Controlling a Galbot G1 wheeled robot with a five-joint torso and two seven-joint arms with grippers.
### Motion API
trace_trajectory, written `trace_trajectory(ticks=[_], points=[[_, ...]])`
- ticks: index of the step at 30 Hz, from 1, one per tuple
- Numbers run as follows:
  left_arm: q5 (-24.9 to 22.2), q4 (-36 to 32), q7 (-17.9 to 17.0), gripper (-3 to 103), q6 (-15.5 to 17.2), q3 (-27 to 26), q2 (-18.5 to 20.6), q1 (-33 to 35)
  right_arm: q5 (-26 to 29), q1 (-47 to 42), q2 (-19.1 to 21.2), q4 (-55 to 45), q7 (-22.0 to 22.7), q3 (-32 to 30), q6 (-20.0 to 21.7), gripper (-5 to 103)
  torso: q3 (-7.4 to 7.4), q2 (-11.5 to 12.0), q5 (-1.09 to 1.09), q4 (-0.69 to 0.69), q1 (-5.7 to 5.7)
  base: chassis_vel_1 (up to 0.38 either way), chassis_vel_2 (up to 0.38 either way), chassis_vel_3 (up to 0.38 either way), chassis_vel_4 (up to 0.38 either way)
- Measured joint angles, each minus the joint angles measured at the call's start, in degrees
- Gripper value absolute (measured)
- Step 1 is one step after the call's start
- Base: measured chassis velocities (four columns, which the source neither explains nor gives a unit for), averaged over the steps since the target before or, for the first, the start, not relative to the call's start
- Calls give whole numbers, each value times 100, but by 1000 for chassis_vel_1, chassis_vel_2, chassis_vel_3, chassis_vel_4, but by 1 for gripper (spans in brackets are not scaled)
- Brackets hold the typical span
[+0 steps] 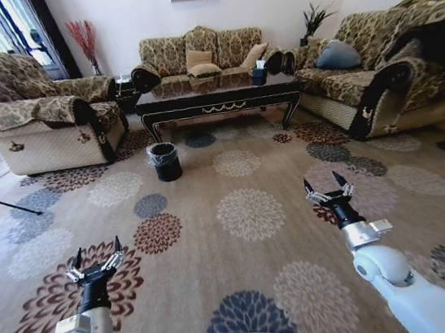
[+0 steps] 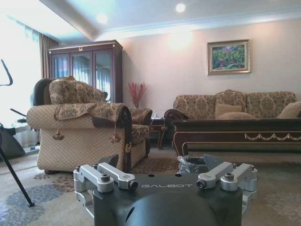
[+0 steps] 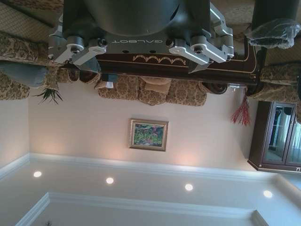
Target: Move to the front of the table and pick up the trash from the floor, then place it into the trash bin.
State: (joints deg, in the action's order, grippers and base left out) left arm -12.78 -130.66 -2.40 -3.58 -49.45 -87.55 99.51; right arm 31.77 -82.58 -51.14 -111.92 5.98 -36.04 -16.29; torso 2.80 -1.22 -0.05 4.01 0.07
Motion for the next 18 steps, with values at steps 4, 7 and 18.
trace_trajectory(ticks=[4, 7, 18], points=[[0, 0, 0, 100, 0, 0, 0, -2, 0, 2, 0, 1, 0, 0, 0, 100, 3, 2, 9, -3, 3, -55, 76, 59, -56], [0, 0, 0, 100, 0, 0, 0, -2, 0, 2, 0, 1, 0, 0, 0, 100, 2, 2, 6, -3, 4, -15, 22, 29, -22], [0, 0, 0, 100, 0, 0, 0, -1, 0, 1, 0, 2, 0, 0, 1, 100, 0, 1, 5, -2, 2, 0, 0, 0, 0]])
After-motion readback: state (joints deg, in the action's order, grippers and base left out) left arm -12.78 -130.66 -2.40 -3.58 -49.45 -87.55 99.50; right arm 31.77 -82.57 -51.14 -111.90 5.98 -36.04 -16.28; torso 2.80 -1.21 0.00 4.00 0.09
